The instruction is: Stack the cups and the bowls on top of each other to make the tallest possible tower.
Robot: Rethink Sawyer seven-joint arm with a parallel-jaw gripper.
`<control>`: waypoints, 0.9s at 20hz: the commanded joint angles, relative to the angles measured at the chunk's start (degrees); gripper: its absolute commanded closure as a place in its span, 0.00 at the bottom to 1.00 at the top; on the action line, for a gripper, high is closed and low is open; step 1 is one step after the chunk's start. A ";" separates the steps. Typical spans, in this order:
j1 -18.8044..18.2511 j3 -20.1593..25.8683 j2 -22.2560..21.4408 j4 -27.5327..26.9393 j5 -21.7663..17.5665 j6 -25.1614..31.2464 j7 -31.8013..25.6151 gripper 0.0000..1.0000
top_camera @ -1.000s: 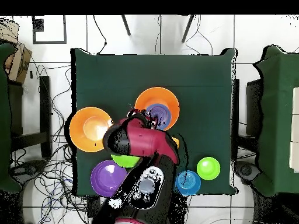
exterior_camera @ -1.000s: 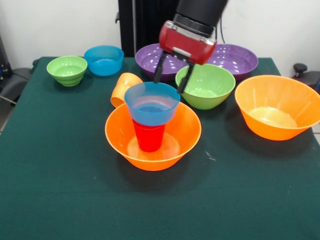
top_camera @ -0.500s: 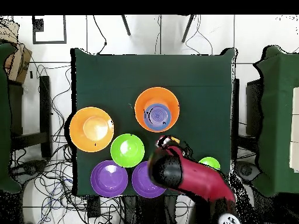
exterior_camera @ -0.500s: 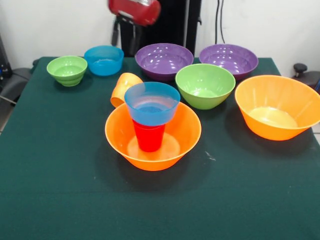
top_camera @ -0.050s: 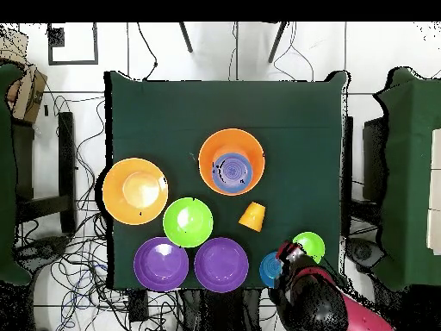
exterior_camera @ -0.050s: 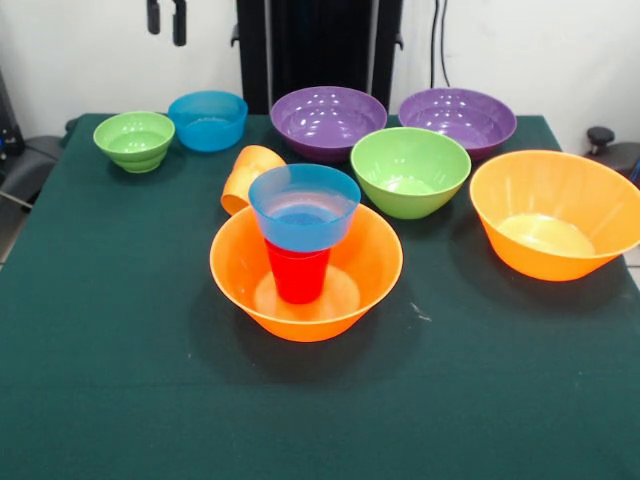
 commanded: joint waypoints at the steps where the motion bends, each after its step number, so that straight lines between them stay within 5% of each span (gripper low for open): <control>1: -4.09 15.25 -0.16 11.35 -13.80 -1.03 -13.86 0.00; 5: -2.23 14.15 2.20 11.16 -20.55 -3.20 -9.27 0.00; 10: 4.83 10.82 4.49 10.90 -28.73 -7.39 -3.89 0.00; 18: 12.84 14.66 2.70 14.17 -34.44 -8.17 -2.97 0.00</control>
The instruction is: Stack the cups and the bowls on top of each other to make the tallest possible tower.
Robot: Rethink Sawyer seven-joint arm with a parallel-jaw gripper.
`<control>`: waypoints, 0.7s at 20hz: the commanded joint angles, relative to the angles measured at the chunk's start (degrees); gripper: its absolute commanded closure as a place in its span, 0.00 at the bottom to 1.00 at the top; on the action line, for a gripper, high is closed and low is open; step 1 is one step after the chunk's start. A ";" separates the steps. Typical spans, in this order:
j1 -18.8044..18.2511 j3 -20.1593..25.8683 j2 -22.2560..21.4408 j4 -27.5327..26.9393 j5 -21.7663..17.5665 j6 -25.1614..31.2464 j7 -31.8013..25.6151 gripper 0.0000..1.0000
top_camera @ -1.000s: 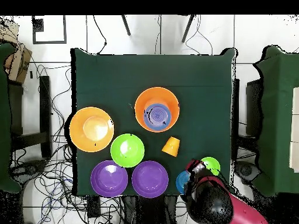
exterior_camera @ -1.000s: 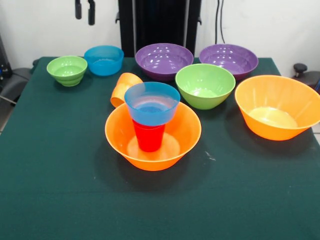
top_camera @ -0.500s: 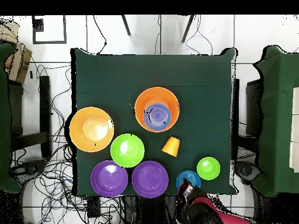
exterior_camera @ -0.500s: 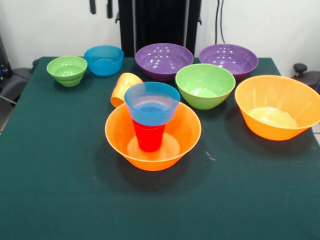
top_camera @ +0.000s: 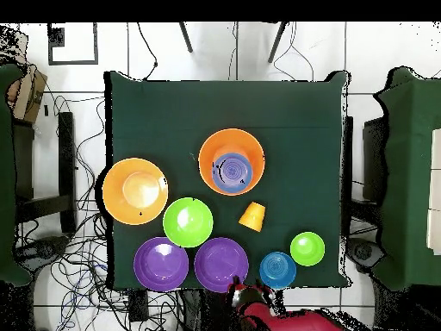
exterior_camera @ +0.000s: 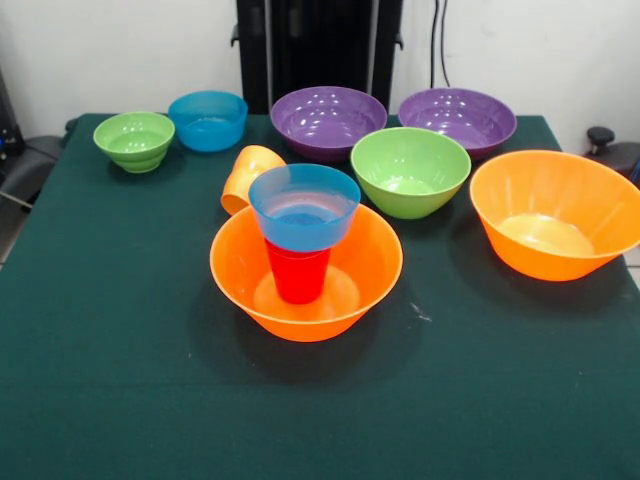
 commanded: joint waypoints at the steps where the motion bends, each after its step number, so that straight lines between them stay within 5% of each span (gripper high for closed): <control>1: 5.75 7.87 1.13 5.03 -7.35 -3.11 -3.30 0.00; 8: 8.71 9.48 -1.17 7.21 -5.39 -2.15 -1.26 0.00; 14: 0.89 14.16 0.00 5.74 -0.58 3.15 -3.28 0.00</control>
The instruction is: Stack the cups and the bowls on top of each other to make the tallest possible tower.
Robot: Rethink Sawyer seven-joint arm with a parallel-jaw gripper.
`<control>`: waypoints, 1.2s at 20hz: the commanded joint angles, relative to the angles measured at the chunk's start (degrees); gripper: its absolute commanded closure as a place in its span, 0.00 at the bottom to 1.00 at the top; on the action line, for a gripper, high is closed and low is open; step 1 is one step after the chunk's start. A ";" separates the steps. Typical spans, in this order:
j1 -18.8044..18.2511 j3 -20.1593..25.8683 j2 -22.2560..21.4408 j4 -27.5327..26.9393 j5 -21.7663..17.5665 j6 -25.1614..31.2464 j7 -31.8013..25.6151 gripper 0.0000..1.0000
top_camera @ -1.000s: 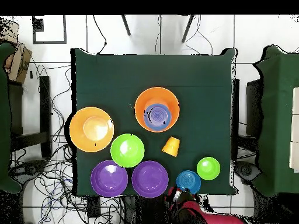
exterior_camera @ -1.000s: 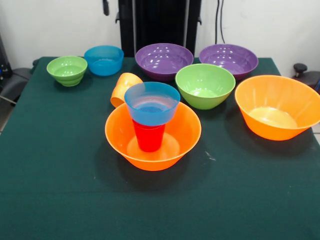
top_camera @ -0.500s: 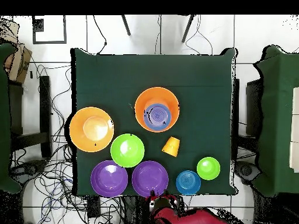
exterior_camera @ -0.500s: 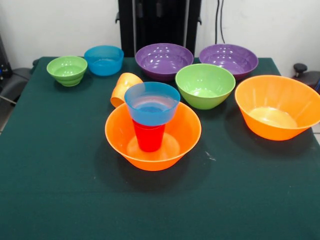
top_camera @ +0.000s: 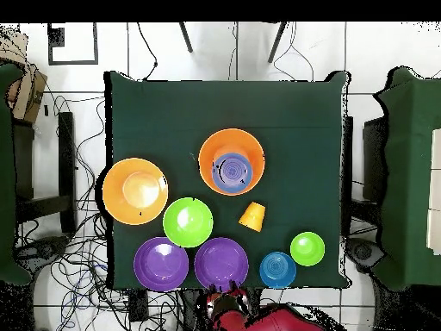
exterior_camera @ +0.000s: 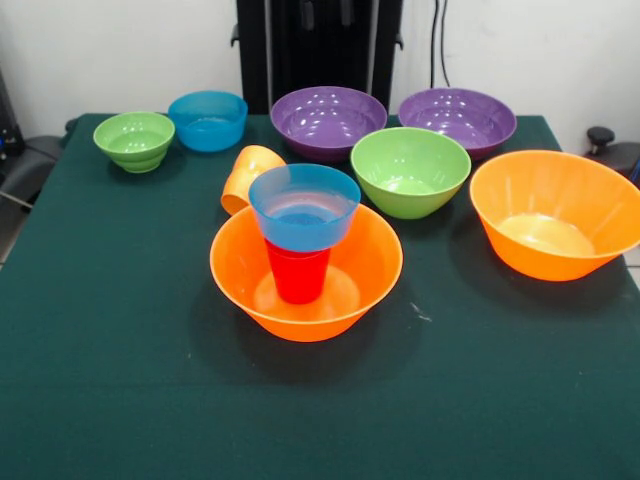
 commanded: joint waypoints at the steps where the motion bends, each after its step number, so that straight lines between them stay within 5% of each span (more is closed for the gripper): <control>1: -5.18 7.95 3.84 0.99 0.95 4.55 -3.57 0.00; 8: -11.57 10.45 5.97 -2.41 0.83 9.19 -6.35 0.00; 16: -10.06 4.25 10.46 -8.82 -6.00 8.28 -2.34 0.00; 24: -10.69 2.85 11.93 -12.06 -7.28 8.79 -2.26 0.00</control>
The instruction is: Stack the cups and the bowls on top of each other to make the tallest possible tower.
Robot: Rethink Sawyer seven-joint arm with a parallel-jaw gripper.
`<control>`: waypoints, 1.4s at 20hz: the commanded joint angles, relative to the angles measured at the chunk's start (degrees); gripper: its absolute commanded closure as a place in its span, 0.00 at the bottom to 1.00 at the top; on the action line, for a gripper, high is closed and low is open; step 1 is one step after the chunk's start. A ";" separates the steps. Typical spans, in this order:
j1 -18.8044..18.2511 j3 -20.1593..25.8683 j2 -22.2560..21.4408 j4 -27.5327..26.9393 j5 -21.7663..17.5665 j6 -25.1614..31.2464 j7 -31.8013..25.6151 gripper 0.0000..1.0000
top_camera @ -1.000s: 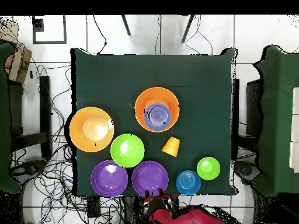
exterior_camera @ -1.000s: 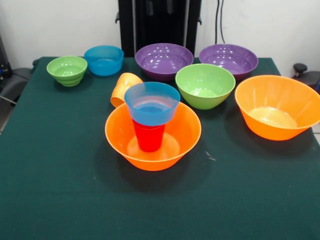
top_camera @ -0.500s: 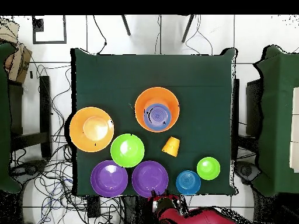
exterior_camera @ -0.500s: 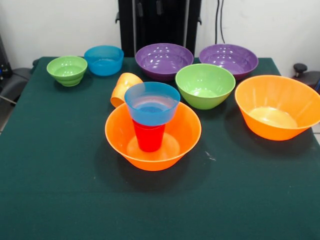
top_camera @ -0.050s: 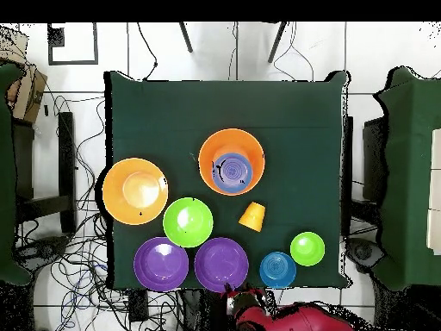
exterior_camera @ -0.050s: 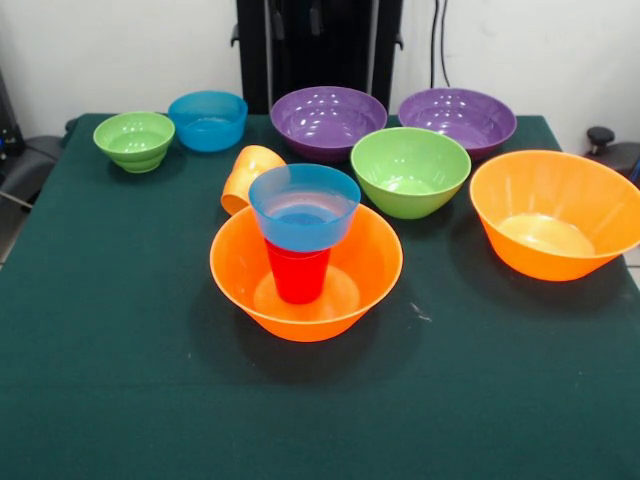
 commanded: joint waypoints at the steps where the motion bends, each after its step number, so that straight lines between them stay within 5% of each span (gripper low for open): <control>1: 0.55 -0.43 5.62 -10.24 -4.98 6.03 -2.35 0.00; 9: -1.46 1.52 6.69 -12.68 -4.15 8.39 -5.11 0.00; 15: -0.65 -0.67 5.82 -12.69 -4.40 7.68 -2.89 0.00; 21: 1.69 -5.58 9.68 -16.82 -8.72 4.99 -0.06 0.00; 28: -0.38 -5.06 9.38 -17.93 -7.26 6.45 -2.58 0.00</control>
